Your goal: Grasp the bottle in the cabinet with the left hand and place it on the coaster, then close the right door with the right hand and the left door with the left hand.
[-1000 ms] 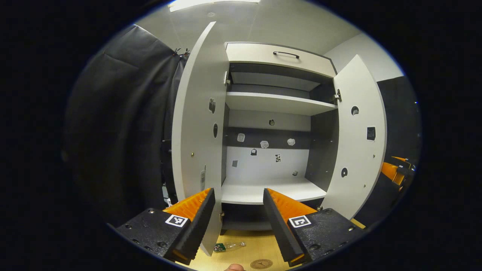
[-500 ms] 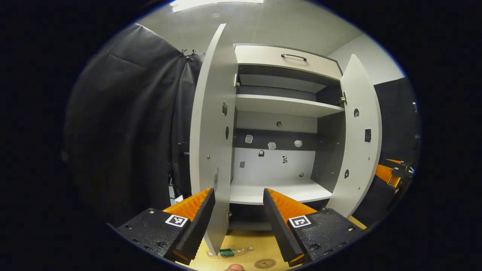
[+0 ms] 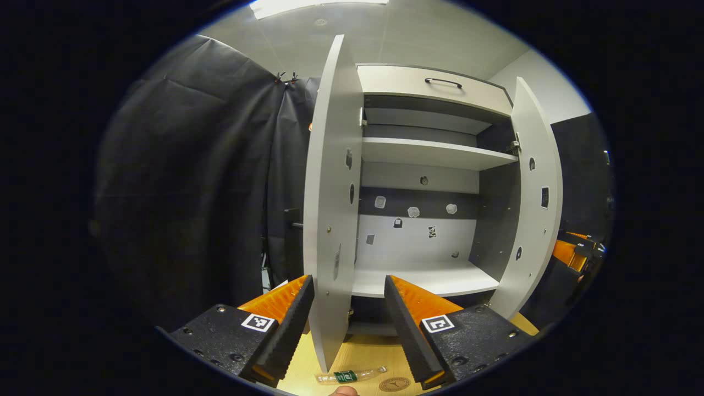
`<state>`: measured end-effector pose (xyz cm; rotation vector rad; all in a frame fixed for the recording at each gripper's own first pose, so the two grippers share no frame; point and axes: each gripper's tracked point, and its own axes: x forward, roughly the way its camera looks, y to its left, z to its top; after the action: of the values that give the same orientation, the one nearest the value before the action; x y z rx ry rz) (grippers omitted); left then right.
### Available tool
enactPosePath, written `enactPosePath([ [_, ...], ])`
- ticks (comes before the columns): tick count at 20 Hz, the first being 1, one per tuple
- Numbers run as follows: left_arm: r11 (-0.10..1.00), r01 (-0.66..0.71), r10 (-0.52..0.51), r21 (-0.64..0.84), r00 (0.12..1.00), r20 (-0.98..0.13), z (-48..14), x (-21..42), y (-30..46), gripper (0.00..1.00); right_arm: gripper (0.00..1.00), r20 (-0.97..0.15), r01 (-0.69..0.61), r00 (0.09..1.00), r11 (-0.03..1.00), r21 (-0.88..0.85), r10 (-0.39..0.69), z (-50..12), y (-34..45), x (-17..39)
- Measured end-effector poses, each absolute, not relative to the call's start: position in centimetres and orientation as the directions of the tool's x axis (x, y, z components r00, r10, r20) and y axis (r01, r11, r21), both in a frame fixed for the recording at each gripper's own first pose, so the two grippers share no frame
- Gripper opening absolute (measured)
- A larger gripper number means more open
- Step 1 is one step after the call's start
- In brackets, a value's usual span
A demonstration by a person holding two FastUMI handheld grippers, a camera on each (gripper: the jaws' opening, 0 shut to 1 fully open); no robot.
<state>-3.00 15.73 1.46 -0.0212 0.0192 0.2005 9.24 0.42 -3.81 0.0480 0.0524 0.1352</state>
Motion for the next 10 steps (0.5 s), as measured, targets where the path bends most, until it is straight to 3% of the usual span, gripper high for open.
enactPosePath([
  [1, 0.977, -0.213, 0.212, -0.017, 0.977, -0.021, 1.5, -3.3, 16.1, 0.82, 0.96, -0.053, -0.148, 0.987, 0.987, 0.060, 0.152, -4.0, 0.9, 9.3],
  [2, 0.974, -0.225, 0.225, -0.013, 0.974, -0.015, 1.6, -3.5, 16.5, 0.82, 0.93, -0.059, -0.167, 0.983, 0.983, 0.070, 0.171, -4.4, 1.5, 9.5],
  [4, 0.970, -0.244, 0.244, -0.010, 0.970, 0.000, 1.9, -4.2, 17.1, 0.82, 1.00, -0.072, -0.211, 0.973, 0.974, 0.085, 0.217, -5.4, 3.4, 9.7],
  [5, 0.967, -0.253, 0.253, -0.011, 0.967, 0.005, 2.0, -4.3, 17.5, 0.82, 0.93, -0.076, -0.225, 0.970, 0.971, 0.087, 0.231, -5.8, 4.3, 10.0],
  [6, 0.964, -0.264, 0.264, -0.010, 0.964, 0.002, 1.8, -4.5, 18.0, 0.82, 0.96, -0.081, -0.239, 0.966, 0.967, 0.087, 0.246, -6.2, 5.2, 10.5],
  [10, 0.946, -0.323, 0.323, -0.018, 0.946, -0.014, 0.8, -5.2, 20.7, 0.82, 0.93, -0.103, -0.283, 0.951, 0.955, 0.084, 0.291, -7.6, 8.4, 11.6],
])
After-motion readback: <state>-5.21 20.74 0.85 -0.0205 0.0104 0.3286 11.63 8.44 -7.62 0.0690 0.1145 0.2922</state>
